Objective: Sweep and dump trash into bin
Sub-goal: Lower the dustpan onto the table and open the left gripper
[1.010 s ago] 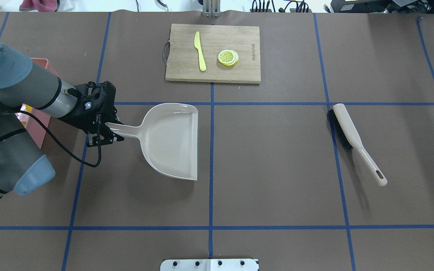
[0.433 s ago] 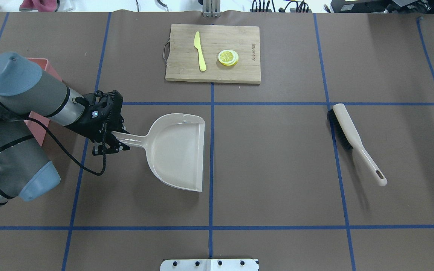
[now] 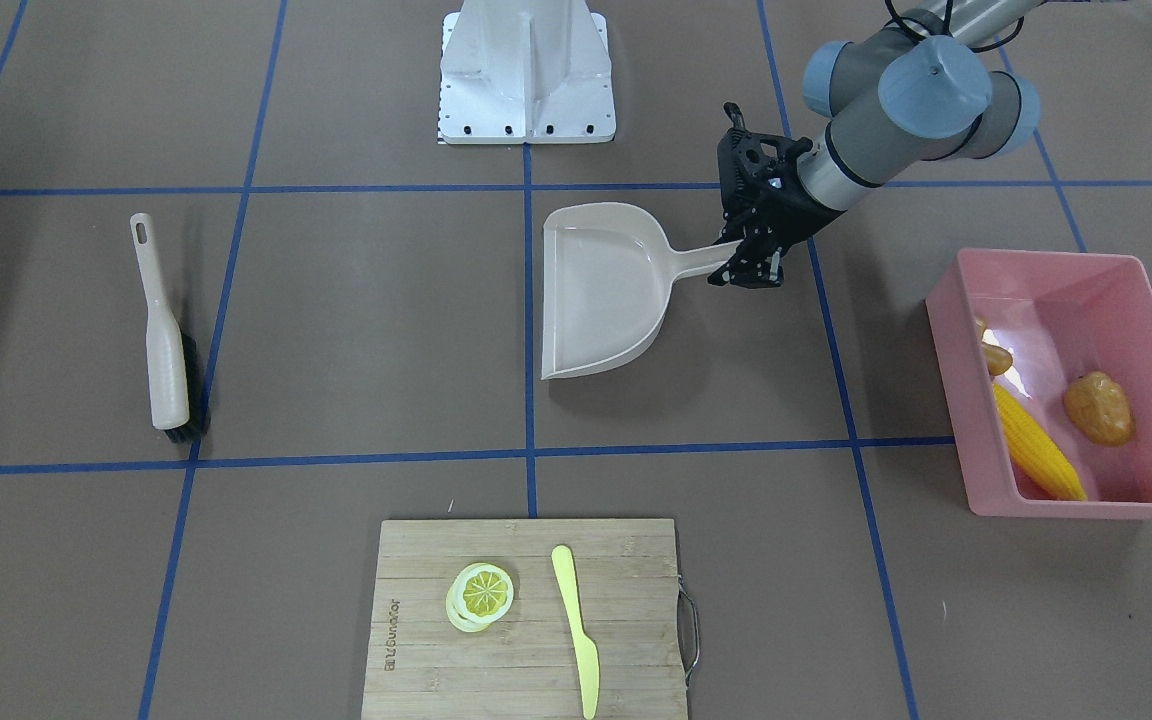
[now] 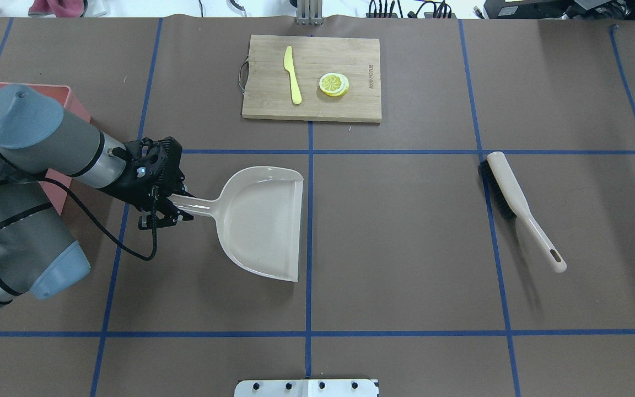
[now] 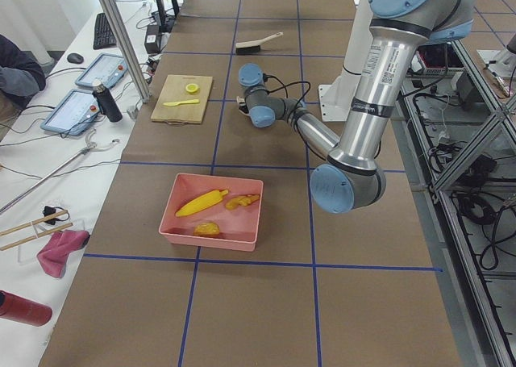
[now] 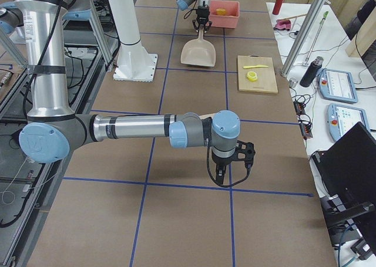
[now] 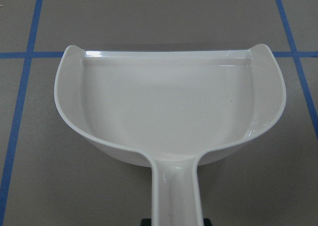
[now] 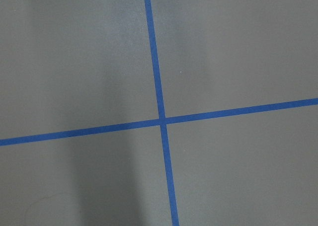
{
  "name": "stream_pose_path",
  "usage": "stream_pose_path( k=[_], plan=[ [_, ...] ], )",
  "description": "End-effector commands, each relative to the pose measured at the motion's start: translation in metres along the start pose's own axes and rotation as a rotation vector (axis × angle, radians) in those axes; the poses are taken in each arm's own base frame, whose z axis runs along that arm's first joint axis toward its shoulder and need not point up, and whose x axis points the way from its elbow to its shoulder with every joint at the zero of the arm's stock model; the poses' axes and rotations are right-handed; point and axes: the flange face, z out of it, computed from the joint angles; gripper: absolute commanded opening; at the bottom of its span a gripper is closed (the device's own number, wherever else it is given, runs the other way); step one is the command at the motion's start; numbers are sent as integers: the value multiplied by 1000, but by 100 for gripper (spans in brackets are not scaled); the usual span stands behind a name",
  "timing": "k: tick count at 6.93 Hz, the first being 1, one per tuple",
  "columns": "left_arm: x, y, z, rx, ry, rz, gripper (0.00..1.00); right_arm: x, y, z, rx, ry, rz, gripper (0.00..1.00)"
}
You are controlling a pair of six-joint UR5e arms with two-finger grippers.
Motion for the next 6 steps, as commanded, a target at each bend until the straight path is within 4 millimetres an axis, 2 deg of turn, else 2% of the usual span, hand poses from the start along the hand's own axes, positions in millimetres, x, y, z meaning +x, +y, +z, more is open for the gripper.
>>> stream_pose_path(
  k=[1,3,6],
  plan=[
    [3,2,7,10,0,12,1,1,2,3,-6,1,1,100],
    [4,4,9,15,1,11,14,2,2,6,-8,1,-1,100],
    [2,11,14,4,5,3,51,1,2,8,-10,3,-3,100]
  ],
)
